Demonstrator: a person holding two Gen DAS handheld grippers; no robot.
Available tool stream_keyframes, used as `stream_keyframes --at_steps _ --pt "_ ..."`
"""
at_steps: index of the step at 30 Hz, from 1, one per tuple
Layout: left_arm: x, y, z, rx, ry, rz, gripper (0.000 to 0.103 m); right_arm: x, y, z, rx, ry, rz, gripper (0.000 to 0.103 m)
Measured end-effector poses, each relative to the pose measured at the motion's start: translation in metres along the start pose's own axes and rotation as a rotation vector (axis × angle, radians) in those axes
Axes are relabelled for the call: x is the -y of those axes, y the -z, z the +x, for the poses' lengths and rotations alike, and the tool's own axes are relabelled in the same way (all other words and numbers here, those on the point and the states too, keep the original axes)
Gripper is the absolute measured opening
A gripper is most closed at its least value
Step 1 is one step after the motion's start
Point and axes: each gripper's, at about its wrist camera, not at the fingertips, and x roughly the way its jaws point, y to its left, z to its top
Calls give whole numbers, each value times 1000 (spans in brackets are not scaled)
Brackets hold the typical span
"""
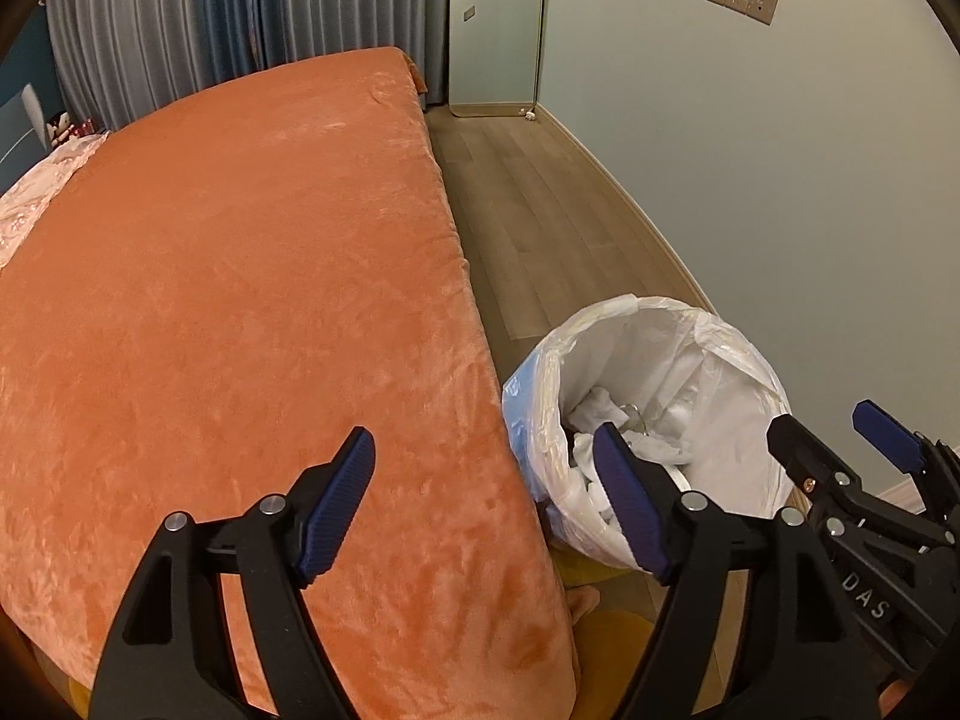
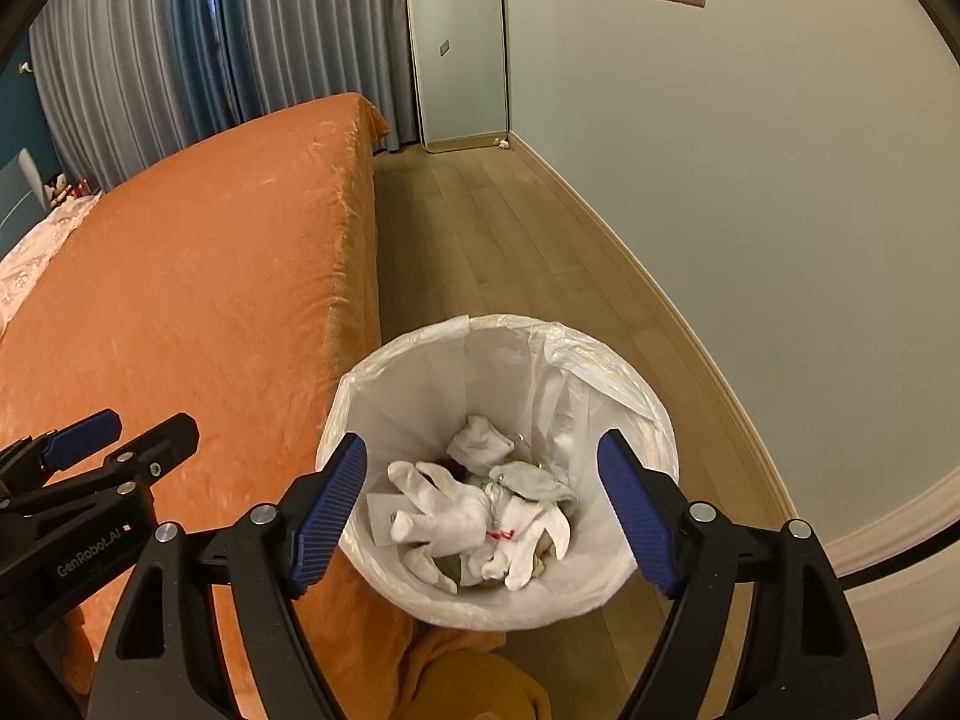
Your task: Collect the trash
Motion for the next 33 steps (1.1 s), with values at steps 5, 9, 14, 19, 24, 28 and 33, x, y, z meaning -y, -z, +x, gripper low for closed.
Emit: stream_keyframes --at_steps 5,9,14,19,24,28,33 --pt "0 8 -5 -7 -7 -5 79 -2 9 -7 -2 17 5 84" --pt "-2 12 -7 -21 -5 9 79 0 16 -7 -43 16 32 87" --pt "-6 17 -8 -28 -27 28 84 2 28 -12 -39 60 59 96" --pt "-14 20 0 -58 -48 9 87 1 34 -8 -44 78 63 96" --pt "-20 19 8 -52 -72 -58 87 4 33 1 -38 95 32 96" --pt "-17 17 15 -40 -97 -60 87 9 33 10 -54 92 19 96" --pt "-5 17 23 -42 -106 -17 87 14 32 15 -56 100 18 96"
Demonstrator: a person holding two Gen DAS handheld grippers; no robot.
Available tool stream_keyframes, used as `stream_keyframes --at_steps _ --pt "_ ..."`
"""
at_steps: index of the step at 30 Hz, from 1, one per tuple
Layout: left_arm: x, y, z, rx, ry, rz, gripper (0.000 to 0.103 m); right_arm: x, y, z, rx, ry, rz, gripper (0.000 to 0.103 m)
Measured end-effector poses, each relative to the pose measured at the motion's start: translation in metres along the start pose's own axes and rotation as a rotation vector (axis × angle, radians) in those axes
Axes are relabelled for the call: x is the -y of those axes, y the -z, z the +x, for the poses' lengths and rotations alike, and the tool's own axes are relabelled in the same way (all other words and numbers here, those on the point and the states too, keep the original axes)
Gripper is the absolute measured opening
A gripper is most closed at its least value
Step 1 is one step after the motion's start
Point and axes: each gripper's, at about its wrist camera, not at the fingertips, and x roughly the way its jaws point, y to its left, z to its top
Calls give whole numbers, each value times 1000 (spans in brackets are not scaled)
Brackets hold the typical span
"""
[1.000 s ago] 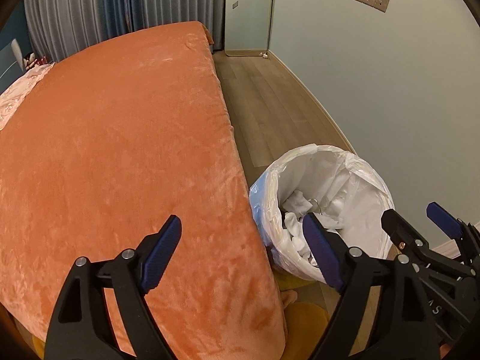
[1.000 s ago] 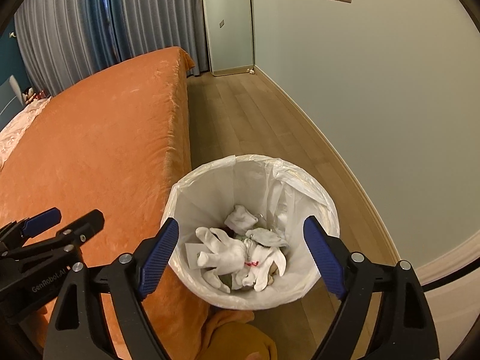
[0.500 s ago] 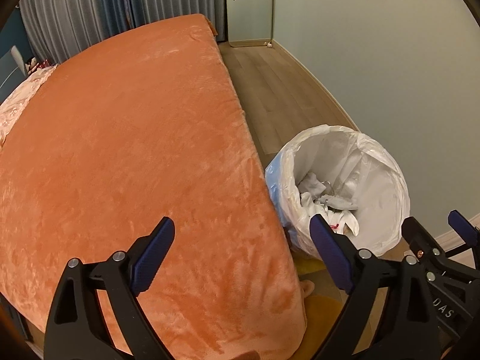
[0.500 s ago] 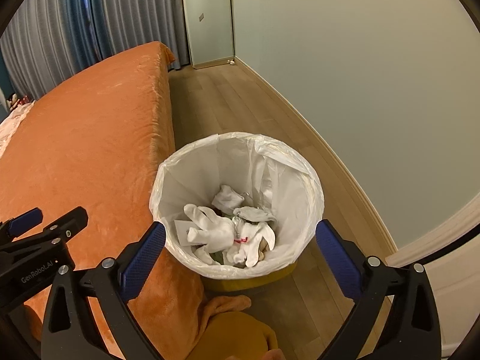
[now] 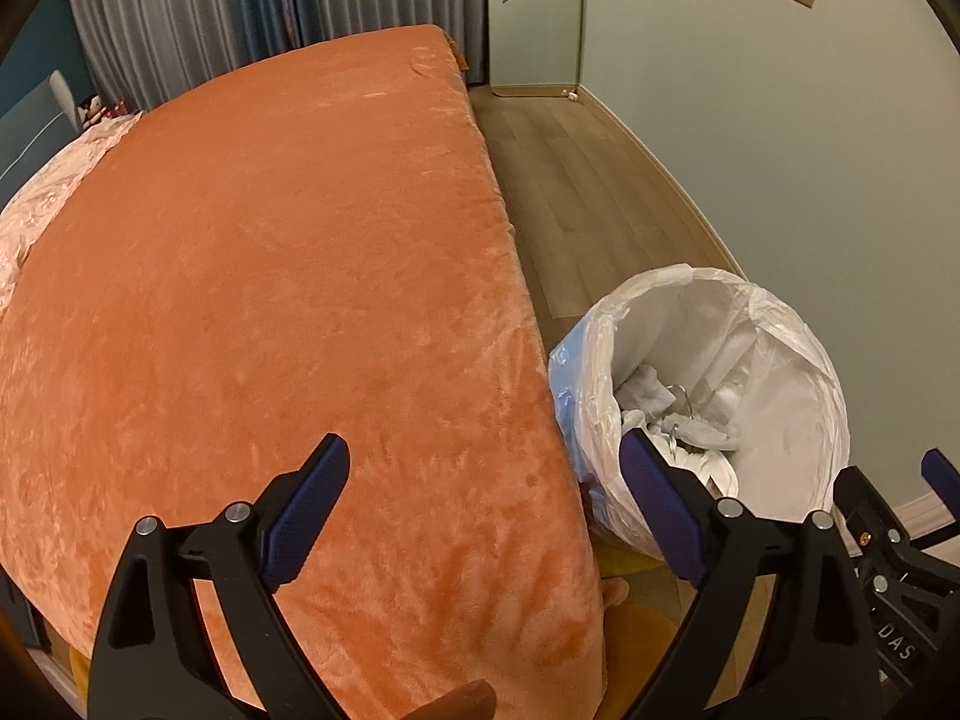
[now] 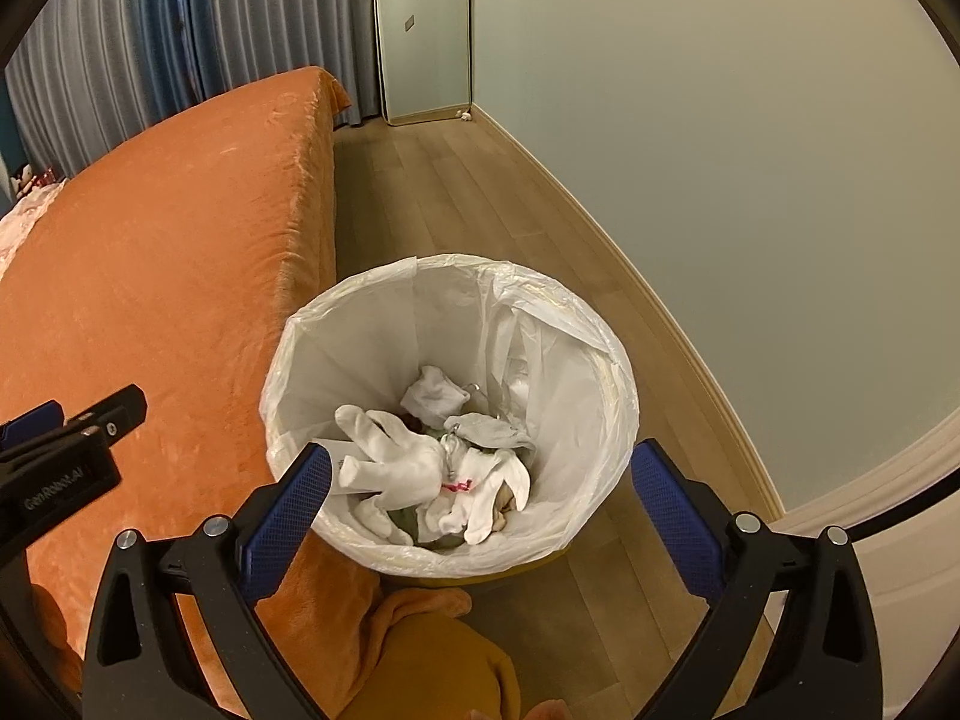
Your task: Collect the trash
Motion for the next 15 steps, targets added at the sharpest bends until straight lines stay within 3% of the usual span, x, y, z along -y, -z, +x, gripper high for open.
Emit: stream_keyframes --at_steps 6,15 --pt "17 2 -1 7 -11 80 87 -3 5 4 -5 39 -39 96" --pt "29 7 -10 12 -15 105 87 2 10 0 -9 37 -27 96"
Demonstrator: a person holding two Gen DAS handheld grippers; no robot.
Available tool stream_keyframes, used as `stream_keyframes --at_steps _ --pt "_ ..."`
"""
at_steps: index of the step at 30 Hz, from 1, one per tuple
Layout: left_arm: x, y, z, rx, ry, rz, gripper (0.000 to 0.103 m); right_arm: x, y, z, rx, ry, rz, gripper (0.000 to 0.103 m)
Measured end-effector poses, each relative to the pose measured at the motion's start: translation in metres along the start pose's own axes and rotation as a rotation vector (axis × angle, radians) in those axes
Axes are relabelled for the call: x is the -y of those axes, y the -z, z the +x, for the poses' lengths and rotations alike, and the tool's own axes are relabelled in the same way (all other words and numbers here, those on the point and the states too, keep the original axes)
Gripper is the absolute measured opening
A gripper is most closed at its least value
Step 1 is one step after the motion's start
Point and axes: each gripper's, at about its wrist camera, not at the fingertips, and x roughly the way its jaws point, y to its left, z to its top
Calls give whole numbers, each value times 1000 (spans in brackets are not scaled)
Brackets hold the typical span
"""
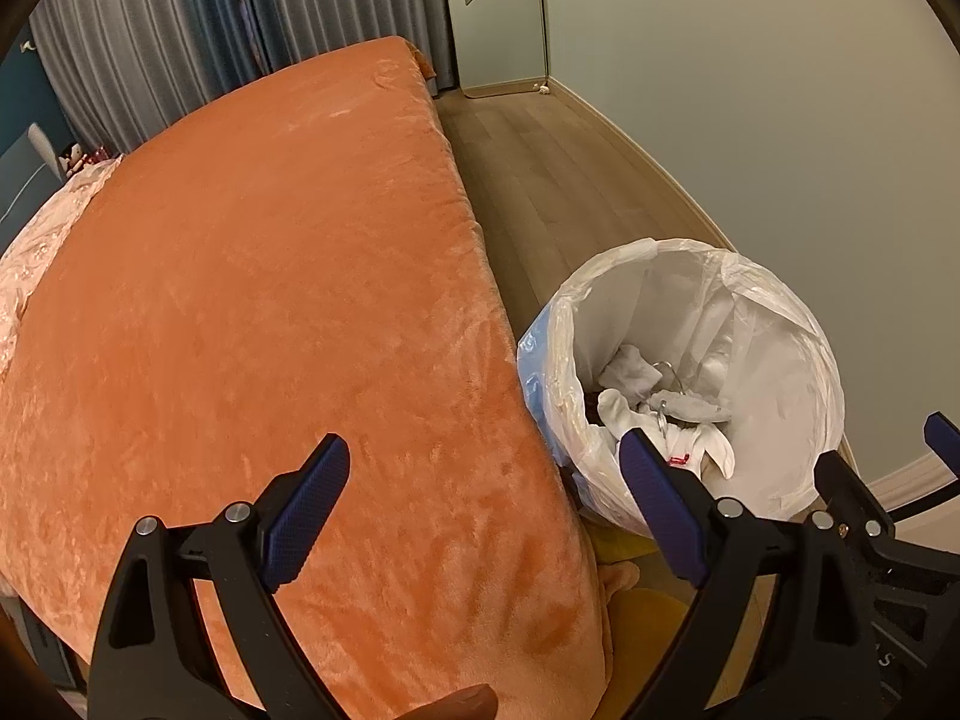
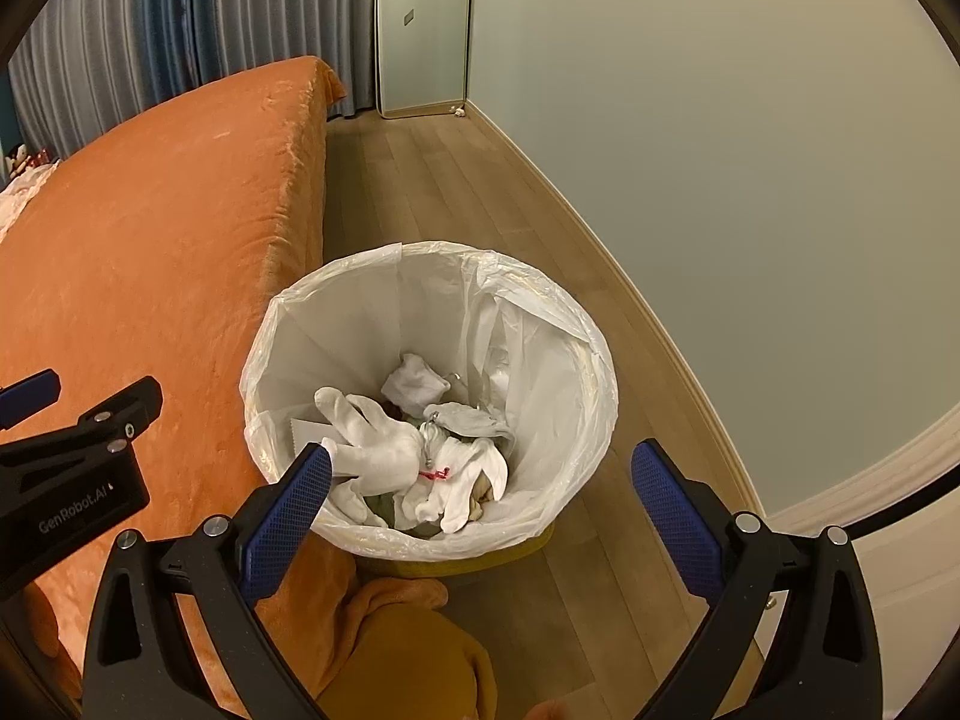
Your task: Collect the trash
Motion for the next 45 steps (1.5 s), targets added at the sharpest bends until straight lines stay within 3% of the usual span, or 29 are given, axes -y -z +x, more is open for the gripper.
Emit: stream_keyframes --at_steps 21,45 --pt "-3 5 -21 11 -27 -12 88 -2 2 -14 16 -13 -2 96" --pt "1 10 -15 -6 -42 3 88 -2 9 -8 4 -14 -6 96"
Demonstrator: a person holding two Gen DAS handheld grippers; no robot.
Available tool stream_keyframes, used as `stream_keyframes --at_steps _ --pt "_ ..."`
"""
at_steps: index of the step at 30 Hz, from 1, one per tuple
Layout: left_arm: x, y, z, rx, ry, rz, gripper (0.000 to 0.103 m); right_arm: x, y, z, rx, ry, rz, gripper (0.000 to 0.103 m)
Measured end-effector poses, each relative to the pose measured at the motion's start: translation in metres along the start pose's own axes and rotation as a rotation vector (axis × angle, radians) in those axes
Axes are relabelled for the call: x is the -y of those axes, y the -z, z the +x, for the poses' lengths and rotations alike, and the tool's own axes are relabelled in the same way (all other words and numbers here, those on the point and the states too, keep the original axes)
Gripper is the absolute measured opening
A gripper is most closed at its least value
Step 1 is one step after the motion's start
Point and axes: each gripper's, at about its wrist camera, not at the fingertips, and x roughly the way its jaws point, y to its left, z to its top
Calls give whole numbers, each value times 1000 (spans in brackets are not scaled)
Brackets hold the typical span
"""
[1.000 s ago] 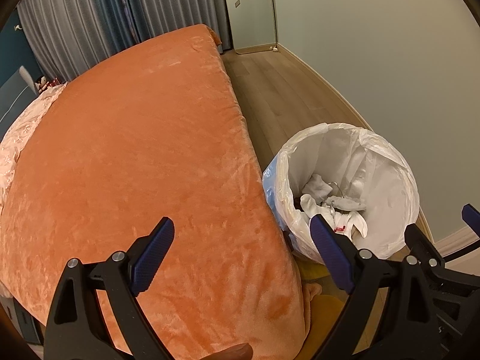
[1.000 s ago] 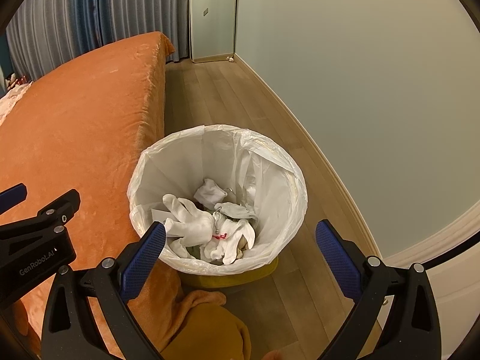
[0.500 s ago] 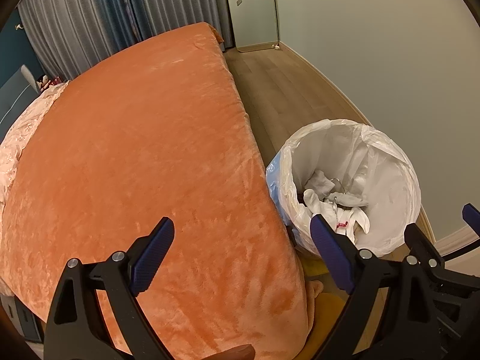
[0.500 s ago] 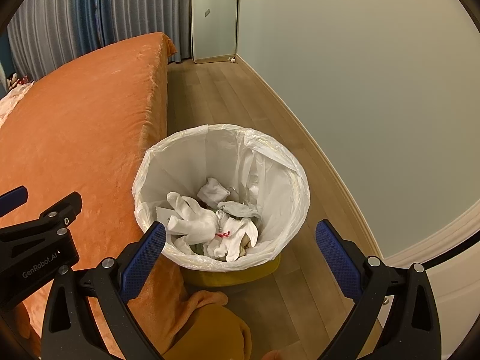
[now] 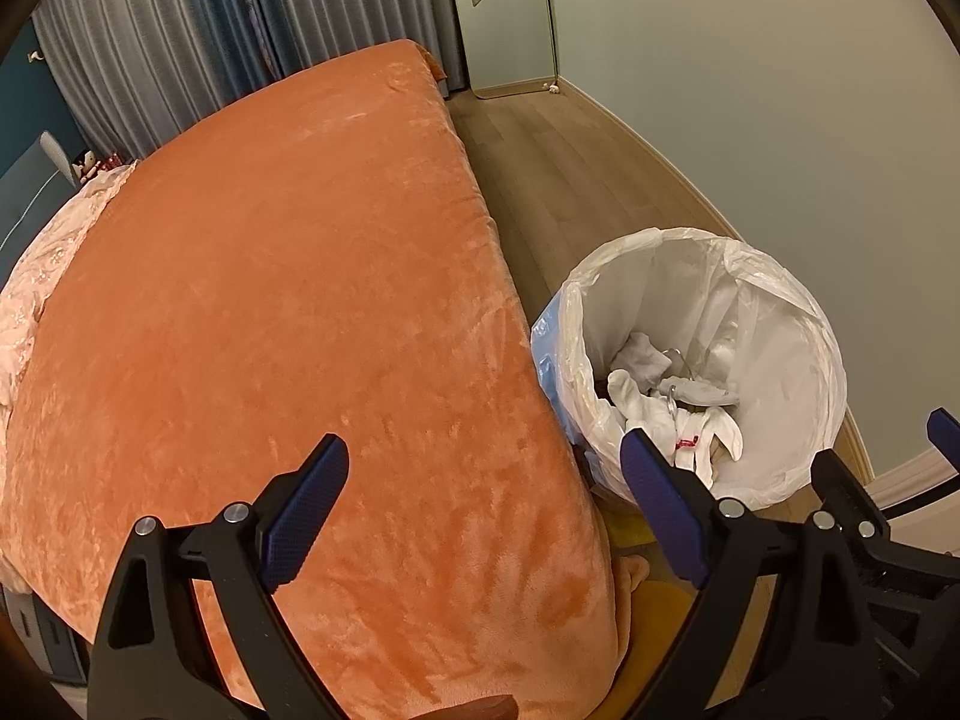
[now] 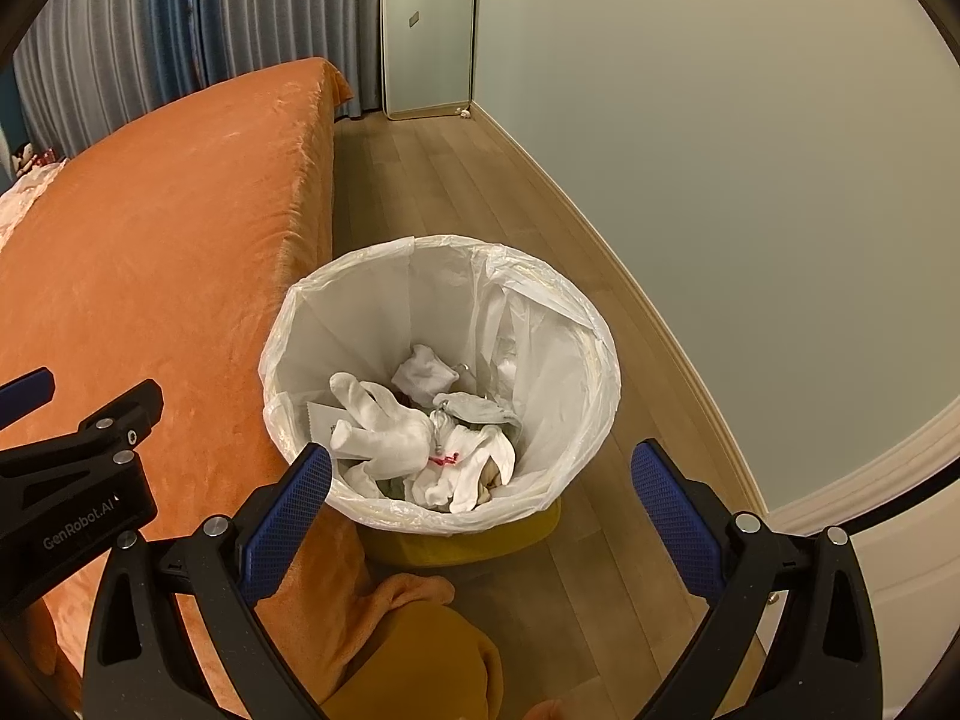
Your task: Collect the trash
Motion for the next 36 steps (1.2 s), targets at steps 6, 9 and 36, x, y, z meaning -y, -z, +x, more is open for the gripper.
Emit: stream_keyframes --at_steps 6,9,36 --pt "4 1 2 -4 -1 4 88 3 3 3 -12 2 2 96" --pt "4 3 3 -9 0 4 88 3 4 4 -14 2 0 96" --pt "7 7 8 -5 -12 -1 88 7 6 7 -21 4 8 96"
